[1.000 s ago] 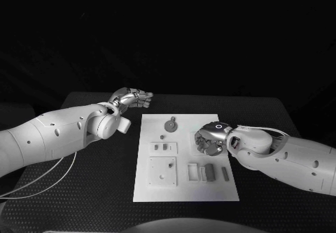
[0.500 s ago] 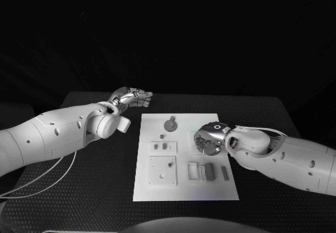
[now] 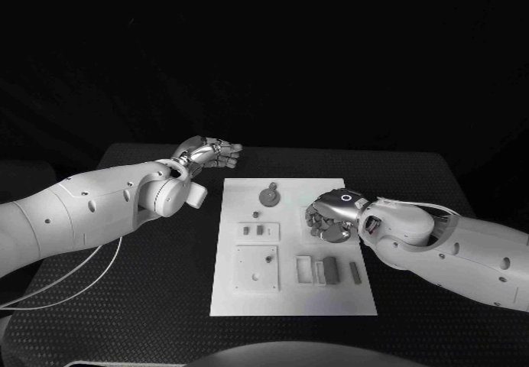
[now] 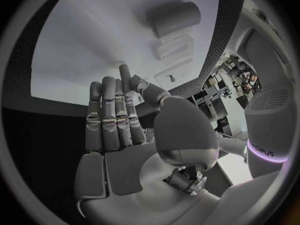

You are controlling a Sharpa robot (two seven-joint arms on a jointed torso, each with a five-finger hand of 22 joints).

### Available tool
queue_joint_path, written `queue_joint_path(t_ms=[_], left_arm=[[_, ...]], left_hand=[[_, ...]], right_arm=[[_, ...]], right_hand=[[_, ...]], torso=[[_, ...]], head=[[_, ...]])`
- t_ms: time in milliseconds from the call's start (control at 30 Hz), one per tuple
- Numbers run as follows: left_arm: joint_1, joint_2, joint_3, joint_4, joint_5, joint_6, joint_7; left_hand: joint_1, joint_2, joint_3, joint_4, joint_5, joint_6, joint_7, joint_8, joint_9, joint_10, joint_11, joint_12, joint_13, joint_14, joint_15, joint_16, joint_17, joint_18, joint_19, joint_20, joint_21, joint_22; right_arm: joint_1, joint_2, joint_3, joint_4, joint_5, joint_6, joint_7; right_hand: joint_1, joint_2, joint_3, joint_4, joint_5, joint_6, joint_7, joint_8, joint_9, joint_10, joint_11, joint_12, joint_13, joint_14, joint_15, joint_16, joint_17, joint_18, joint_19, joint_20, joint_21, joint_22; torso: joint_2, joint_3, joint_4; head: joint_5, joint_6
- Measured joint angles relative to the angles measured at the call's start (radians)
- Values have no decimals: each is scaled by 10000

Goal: Assemble the parts on the task board

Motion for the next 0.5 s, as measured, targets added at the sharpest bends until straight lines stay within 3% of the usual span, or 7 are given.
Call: queue_joint_path(t_ms=[267, 500], left_arm=[[0, 21, 0, -13, 1, 0, -1], [0, 86, 0, -38, 1, 2, -3]], left_hand=[[0, 0, 0, 0, 0, 0, 0, 0, -1, 0, 0, 0, -10, 0, 0, 0, -1, 0, 0, 0, 0, 0], [0, 0, 0, 0, 0, 0, 0, 0, -1, 0, 0, 0, -9, 0, 0, 0, -1, 0, 0, 0, 0, -9]], right_arm=[[353, -140, 306, 996, 63, -146, 5], [328, 630, 268, 1165, 217, -159, 64]], right_hand=[[0, 0, -1, -1, 22, 27, -28, 39, 0, 2, -2, 0, 2, 13, 12, 66, 12, -45, 35, -34, 22, 0], [0, 0, -14, -12, 22, 26, -28, 39, 9, 23, -25, -2, 149, 17, 16, 71, 21, -46, 34, -34, 54, -1]], torso=[[-4, -12, 1], [-4, -17, -2]], head=[[64, 7], [177, -21]])
